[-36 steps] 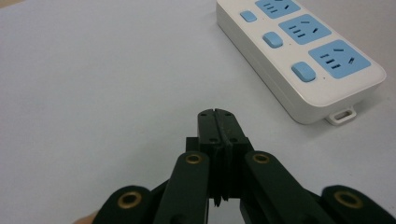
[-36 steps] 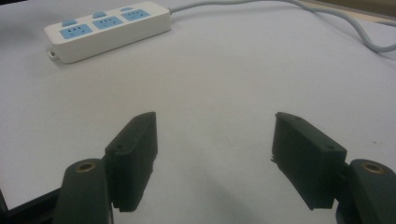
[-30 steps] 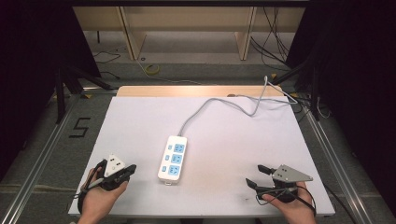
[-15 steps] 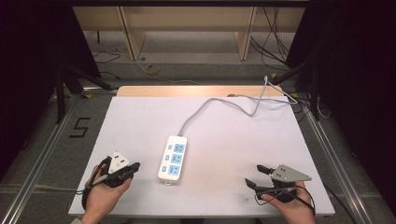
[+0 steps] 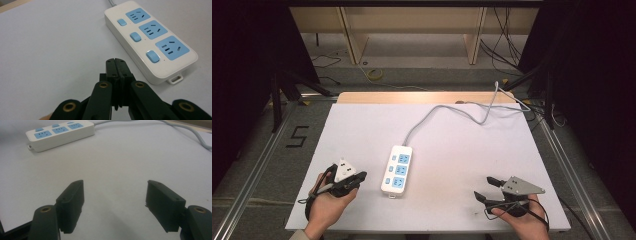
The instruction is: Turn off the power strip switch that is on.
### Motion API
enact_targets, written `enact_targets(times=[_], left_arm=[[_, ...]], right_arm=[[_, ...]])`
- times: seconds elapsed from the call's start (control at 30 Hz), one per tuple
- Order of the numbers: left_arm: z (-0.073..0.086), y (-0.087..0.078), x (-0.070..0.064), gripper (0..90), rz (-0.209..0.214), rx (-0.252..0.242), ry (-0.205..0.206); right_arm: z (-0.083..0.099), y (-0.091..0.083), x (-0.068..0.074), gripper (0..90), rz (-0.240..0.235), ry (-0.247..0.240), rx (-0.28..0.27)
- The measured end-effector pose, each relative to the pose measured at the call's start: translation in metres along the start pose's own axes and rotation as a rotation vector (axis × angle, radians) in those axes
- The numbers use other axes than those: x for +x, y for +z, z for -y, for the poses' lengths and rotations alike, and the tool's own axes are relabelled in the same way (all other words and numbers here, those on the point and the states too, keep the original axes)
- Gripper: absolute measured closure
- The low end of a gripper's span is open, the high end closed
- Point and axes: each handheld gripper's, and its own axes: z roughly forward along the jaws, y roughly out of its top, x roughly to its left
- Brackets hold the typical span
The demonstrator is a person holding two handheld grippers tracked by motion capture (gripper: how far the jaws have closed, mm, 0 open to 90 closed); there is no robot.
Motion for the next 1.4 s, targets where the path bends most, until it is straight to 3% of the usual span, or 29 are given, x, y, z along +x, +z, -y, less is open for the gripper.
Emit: enact_targets(times=[1.4], left_arm=[[-0.02, 0.012, -0.004, 89.5, 0.018, 0.01, 0.003]], right_arm=[[0.0, 0.0, 0.0, 31.6, 0.002, -0.003, -0.001]])
